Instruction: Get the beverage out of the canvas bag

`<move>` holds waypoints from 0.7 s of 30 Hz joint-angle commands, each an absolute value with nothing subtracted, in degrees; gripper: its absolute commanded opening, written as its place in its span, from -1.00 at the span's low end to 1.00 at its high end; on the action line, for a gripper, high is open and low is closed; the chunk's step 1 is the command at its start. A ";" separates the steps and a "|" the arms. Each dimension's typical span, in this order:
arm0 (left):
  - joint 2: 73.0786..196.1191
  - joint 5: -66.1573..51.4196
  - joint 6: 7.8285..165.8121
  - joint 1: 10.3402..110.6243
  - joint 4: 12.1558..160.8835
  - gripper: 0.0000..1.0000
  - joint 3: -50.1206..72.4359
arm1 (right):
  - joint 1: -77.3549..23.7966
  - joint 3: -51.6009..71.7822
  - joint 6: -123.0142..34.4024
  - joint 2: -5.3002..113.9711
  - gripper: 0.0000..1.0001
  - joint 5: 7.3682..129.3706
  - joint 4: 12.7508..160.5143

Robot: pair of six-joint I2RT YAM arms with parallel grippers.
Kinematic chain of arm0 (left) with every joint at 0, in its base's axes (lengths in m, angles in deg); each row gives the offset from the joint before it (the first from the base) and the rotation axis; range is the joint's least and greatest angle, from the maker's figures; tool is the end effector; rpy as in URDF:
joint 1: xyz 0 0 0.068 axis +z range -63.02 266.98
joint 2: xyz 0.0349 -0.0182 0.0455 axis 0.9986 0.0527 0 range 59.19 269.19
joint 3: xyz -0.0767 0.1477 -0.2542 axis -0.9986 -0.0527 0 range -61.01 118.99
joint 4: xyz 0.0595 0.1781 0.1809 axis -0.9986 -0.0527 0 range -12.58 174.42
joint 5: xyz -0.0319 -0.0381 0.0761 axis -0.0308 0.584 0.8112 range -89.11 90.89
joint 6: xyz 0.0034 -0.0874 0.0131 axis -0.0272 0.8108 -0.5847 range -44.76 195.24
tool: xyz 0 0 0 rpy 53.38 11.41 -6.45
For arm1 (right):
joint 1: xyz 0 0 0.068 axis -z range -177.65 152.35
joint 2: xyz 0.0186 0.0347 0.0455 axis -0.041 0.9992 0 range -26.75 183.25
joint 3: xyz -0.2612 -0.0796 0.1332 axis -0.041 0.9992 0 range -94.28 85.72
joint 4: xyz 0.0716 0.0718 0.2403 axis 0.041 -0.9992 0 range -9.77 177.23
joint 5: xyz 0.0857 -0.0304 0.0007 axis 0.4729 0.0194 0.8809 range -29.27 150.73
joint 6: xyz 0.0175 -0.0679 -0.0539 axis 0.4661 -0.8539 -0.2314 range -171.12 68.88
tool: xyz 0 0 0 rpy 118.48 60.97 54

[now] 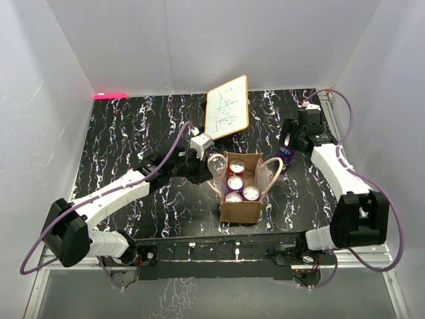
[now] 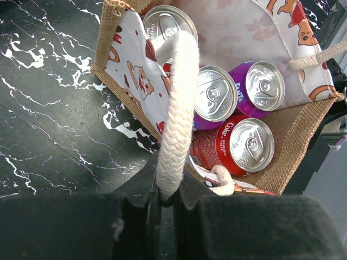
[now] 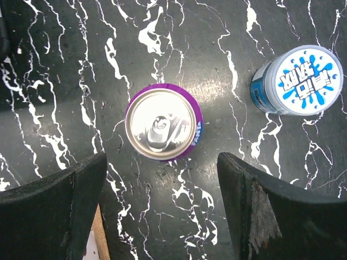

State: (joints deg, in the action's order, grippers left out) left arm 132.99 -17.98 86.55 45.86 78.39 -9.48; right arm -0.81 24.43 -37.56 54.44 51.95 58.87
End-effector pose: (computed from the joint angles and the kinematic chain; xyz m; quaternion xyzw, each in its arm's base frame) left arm 0.2220 -0.2275 0.2903 0.2990 0.7967 -0.3498 0.3917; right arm 0.3261 0.0060 0.2661 0.1116 0.9253 -0.0191 0.3619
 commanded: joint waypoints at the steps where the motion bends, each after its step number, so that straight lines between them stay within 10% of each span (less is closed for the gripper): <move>1: 133.37 -17.12 85.44 46.05 78.44 -1.00 -7.84 | -0.69 27.25 -37.98 48.81 0.71 52.84 60.95; 21: 133.02 -16.67 85.35 46.02 78.39 -1.00 -7.74 | -1.09 14.50 -26.83 36.82 0.65 80.42 59.71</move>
